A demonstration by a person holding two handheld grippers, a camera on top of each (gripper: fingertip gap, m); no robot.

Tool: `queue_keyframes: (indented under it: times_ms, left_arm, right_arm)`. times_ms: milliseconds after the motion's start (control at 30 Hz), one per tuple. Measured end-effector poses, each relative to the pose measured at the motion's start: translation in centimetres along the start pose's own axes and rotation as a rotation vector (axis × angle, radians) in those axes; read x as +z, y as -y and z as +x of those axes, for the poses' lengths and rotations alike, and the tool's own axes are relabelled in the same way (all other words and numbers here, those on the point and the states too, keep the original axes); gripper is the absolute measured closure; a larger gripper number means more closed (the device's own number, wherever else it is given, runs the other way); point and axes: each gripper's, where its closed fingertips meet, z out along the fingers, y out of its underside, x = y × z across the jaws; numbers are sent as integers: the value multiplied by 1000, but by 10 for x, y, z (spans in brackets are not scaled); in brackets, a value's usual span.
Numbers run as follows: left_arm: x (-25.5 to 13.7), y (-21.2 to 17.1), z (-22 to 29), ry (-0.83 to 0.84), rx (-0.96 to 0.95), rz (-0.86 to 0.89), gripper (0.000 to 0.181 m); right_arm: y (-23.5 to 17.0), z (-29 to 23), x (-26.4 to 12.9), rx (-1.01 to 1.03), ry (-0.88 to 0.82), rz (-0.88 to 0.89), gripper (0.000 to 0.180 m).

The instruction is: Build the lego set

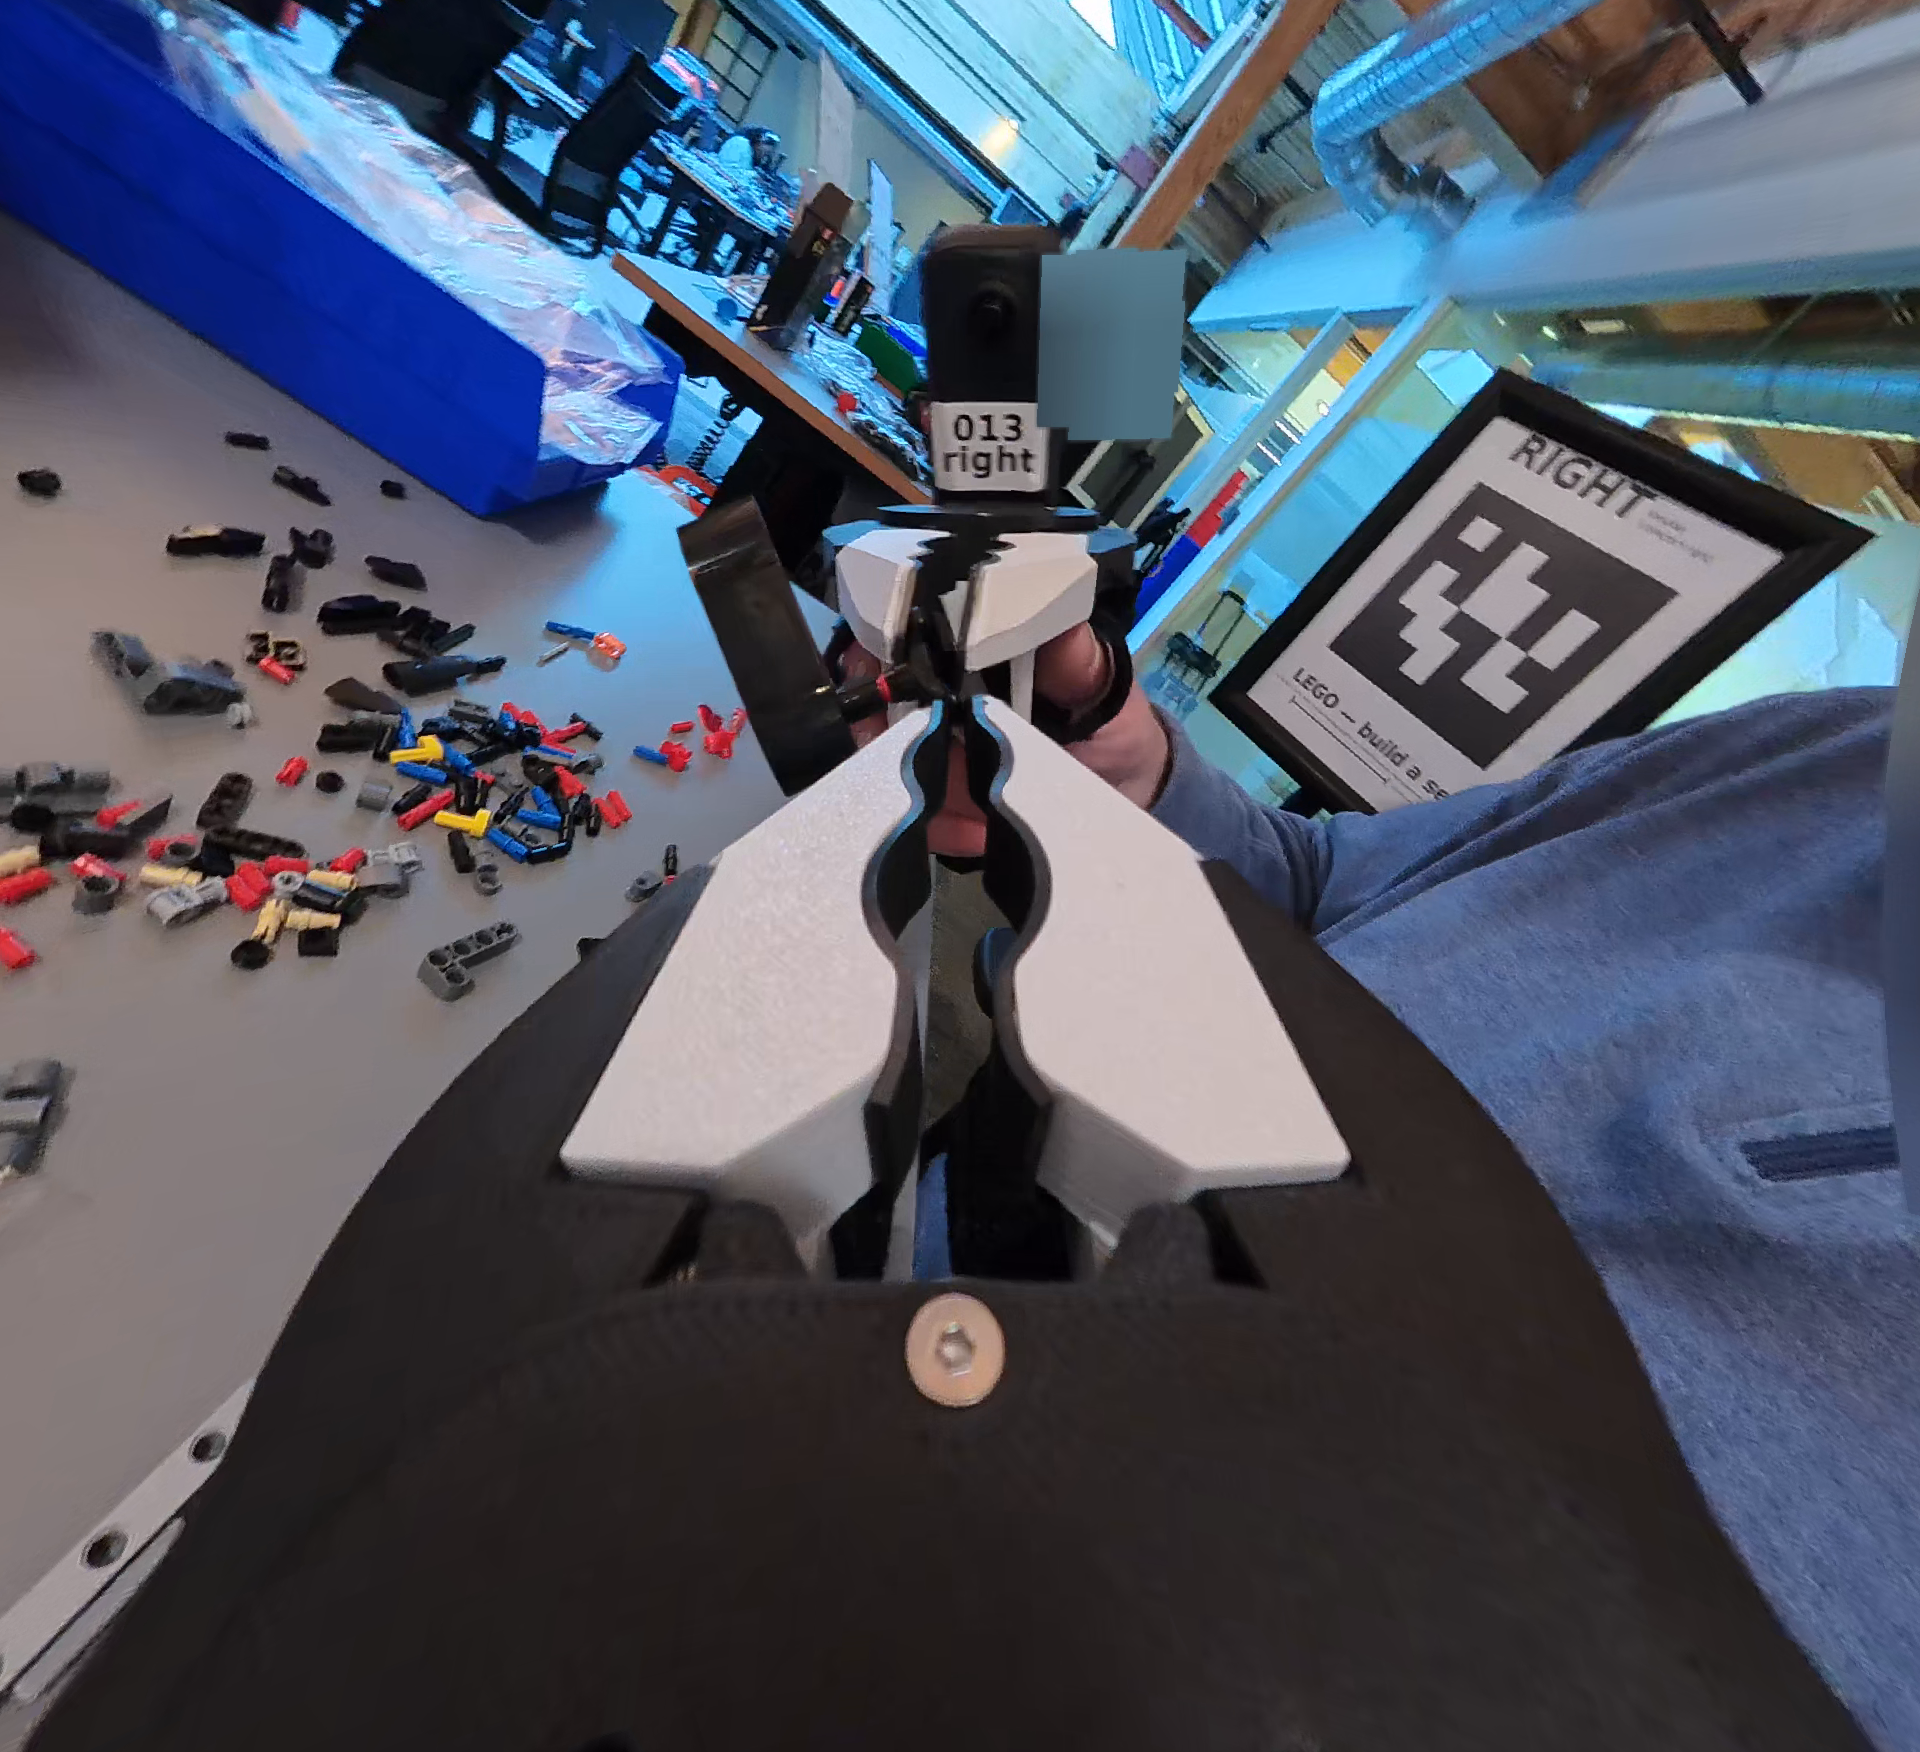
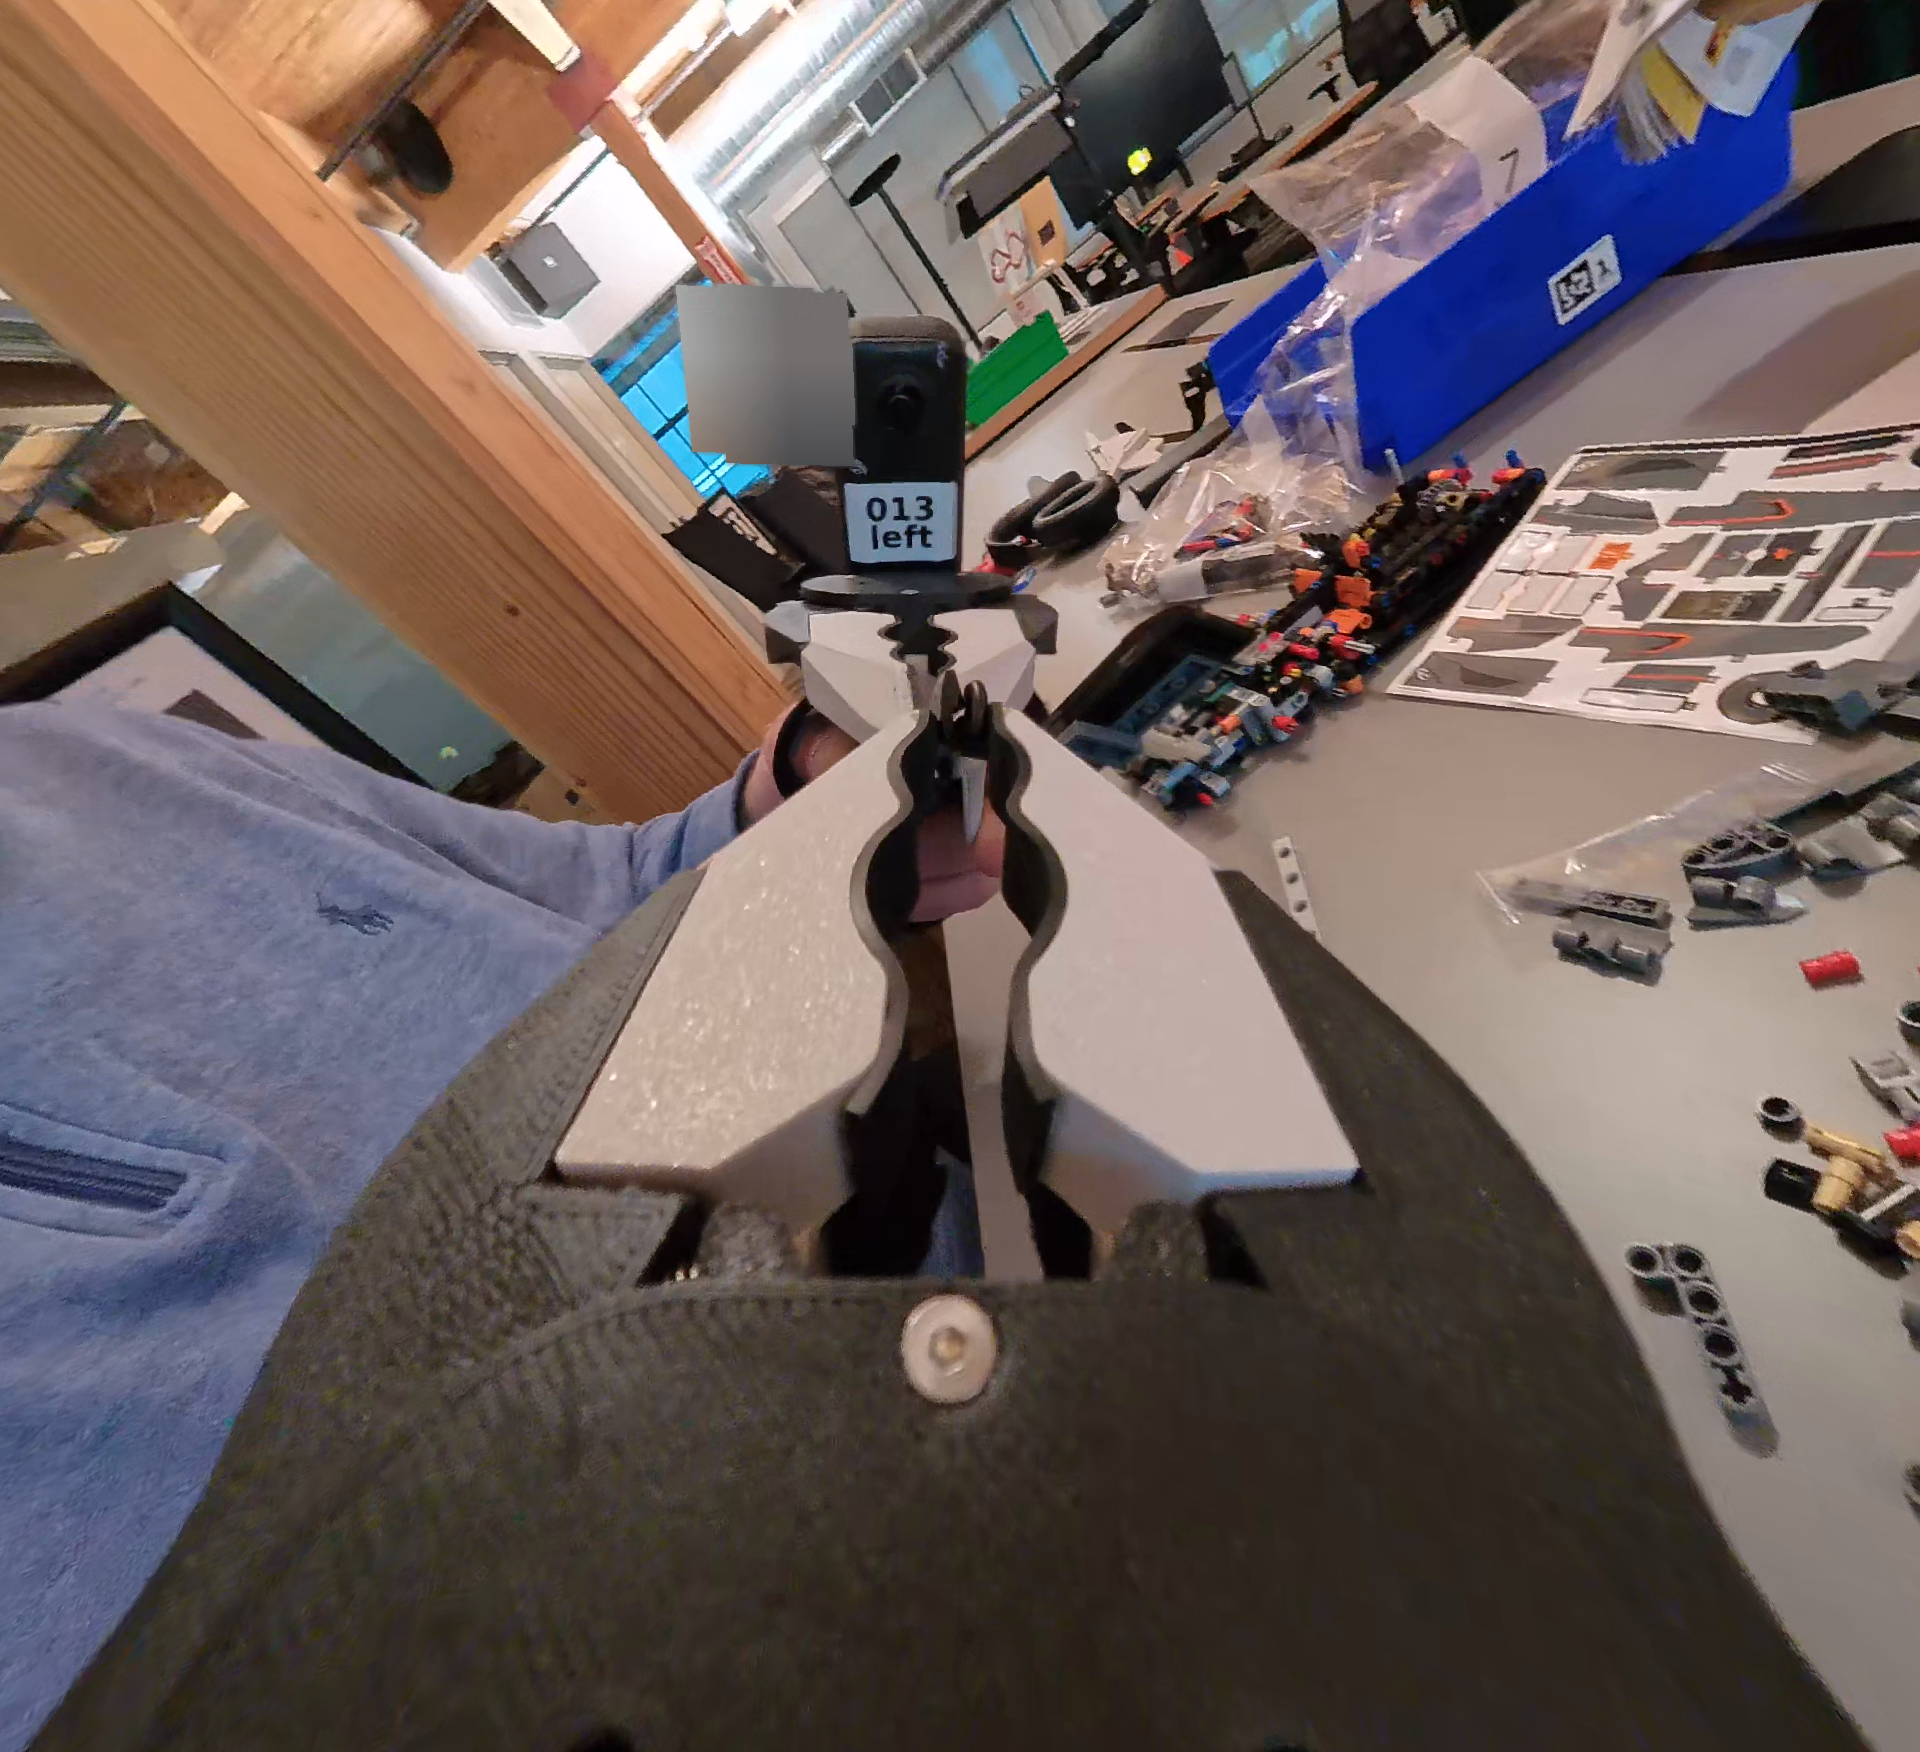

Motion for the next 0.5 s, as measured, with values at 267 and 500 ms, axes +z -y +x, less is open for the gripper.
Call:
queue_keyframes:
  times_ms: [267,500]
  left_arm:
    - [-2,9,11,-16,58,-58,180]
    - [1,17,11,-9,73,-62,180]
  right_arm:
    - [11,-13,-2,31,95,31,179]
    - [19,-12,-1,11,66,58,176]
